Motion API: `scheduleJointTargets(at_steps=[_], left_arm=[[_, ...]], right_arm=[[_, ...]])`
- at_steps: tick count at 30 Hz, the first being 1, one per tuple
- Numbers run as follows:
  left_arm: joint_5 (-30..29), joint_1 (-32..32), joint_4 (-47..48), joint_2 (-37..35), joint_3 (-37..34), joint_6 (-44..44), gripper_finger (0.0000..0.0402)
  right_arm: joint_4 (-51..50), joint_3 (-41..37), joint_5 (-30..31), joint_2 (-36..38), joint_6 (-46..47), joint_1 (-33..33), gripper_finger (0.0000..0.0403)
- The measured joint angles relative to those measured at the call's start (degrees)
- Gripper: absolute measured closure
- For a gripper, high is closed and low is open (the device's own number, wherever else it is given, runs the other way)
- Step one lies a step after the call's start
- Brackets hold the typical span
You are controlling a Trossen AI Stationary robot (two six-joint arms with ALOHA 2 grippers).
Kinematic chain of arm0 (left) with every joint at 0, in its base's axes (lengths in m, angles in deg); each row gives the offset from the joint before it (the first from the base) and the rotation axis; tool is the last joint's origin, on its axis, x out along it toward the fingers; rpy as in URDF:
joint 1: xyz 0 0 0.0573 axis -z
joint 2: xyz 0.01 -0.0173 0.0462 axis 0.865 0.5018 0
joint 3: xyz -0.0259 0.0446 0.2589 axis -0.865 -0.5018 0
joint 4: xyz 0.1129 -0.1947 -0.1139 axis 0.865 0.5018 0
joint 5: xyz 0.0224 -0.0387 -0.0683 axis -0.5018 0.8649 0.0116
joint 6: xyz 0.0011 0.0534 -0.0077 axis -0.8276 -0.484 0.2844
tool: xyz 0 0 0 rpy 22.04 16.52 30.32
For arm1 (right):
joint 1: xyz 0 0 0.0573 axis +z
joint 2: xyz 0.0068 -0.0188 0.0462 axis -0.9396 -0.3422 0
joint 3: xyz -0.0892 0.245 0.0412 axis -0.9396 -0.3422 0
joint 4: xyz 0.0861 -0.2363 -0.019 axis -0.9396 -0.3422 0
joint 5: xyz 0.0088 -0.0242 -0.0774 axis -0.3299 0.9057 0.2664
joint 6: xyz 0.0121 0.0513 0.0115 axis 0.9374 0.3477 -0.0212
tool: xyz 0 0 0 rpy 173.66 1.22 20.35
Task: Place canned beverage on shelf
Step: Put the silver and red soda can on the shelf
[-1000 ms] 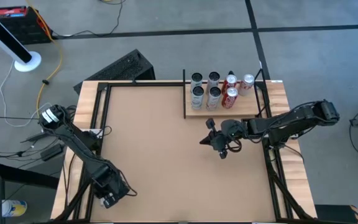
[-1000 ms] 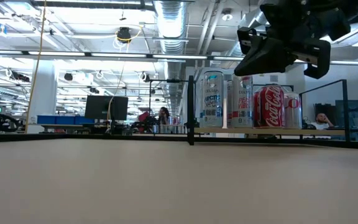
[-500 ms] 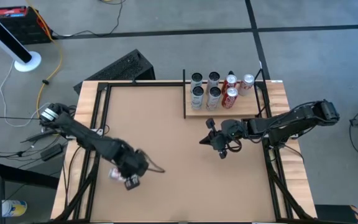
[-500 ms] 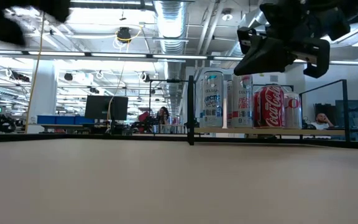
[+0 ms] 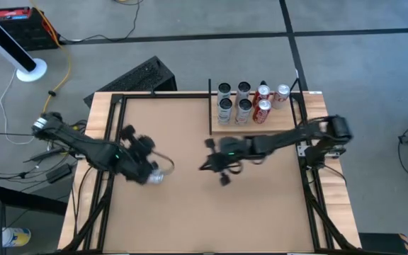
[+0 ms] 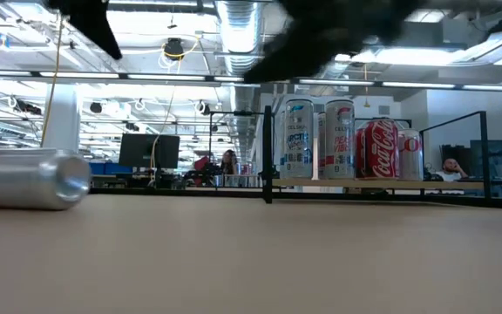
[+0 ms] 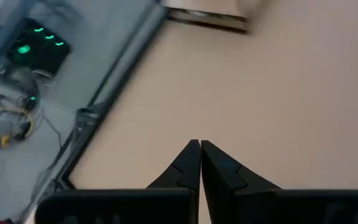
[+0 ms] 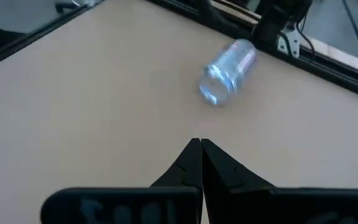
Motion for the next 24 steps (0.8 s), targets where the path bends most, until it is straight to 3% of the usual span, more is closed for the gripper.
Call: scheduleJointTargets(at_steps=[2,6,12,20,24], left_arm=[[-3.3,-2.9,-4.5,-7.0,-6.3,0.1,0.0401],[-2.2,-10.5,-17.9,-21.3,-17.1,-3.3,0.0402],[-2.2,-16.7,-26.9,-36.4,-23.8,-8.5,0.0402],[-0.6,-17.4,-26.9,-39.9,-26.3,-9.3,0.0402],[-0.1,-17.4,-26.7,-39.0,-27.5,-9.1,0.0401]], right_arm=[[-4.8,9.1,1.9,-6.3,-0.3,-0.1,0.0382],[-12.7,26.2,5.3,-18.1,-2.4,-2.3,0.0378],[-19.0,50.3,6.8,-33.1,2.5,-8.1,0.0371],[-35.0,77.5,9.2,-54.1,8.2,-13.8,0.0388],[-32.7,74.9,10.7,-55.1,10.2,-14.6,0.0386]])
